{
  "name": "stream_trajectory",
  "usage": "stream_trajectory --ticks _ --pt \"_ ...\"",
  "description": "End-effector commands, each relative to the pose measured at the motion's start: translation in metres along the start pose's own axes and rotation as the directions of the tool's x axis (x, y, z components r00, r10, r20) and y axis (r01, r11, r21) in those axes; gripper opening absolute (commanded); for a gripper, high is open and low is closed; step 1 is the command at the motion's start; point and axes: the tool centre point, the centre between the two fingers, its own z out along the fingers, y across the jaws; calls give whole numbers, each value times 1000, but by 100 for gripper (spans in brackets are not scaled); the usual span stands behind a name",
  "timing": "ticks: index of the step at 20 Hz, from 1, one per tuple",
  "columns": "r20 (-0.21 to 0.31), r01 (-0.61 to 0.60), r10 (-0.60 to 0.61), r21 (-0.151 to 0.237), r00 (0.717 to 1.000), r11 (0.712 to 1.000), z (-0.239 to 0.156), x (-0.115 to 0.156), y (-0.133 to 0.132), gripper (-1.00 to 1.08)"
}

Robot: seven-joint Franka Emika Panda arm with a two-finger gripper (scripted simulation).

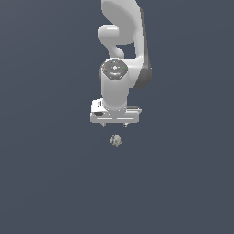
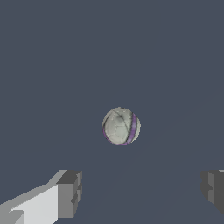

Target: Pick up the object and move it to a goal position.

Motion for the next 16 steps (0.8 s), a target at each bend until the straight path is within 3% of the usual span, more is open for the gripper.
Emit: stream_trajectory --ticks 1,16 --pt "0 0 0 0 1000 1000 0 0 0 100" --pt "-13 -4 4 1 1000 1000 -9 6 12 100"
